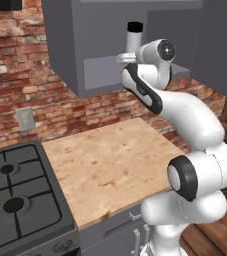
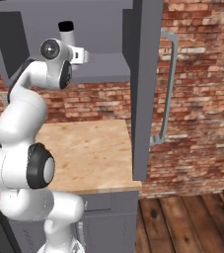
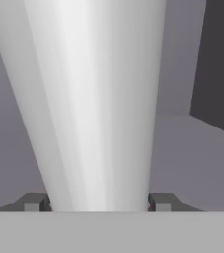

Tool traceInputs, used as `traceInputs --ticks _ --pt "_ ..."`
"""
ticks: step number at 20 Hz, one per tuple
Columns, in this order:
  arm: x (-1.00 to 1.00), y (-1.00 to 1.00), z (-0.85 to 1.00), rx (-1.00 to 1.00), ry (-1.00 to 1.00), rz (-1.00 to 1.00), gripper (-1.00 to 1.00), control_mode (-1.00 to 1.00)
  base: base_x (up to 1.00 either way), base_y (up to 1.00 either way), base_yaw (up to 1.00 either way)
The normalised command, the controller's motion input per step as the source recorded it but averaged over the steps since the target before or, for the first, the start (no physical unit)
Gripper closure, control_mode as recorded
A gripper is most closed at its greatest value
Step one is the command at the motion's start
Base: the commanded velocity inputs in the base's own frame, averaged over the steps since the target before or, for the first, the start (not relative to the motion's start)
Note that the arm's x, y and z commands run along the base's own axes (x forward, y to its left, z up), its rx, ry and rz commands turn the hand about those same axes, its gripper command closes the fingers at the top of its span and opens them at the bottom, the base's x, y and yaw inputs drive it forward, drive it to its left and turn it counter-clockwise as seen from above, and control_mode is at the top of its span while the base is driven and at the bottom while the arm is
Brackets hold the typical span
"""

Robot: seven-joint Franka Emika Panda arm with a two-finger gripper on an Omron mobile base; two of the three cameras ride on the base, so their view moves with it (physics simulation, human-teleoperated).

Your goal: Pick the beer, water bottle from the counter and place them in the open cabinet.

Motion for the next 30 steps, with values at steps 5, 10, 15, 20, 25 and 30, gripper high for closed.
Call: traceInputs --ticks 5,10,15,20,25,30 --pt "0.75 0.12 0.0 0.0 0.01 0.0 1.0 -1.0 0.0 0.0 0.0" --pt "0.67 0.13 -0.02 0.0 0.02 0.0 1.0 -1.0 0.0 0.0 0.0" --pt "0.59 0.1 -0.04 0.0 0.05 0.0 1.0 -1.0 0.0 0.0 0.0" --pt "0.45 0.01 -0.15 0.0 0.1 0.0 1.0 -1.0 0.0 0.0 0.0" --pt "0.26 0.0 -0.33 0.0 0.03 0.0 1.0 -1.0 0.0 0.0 0.0" --pt "0.02 0.0 -0.41 0.01 -0.03 0.0 1.0 -1.0 0.0 0.0 0.0"
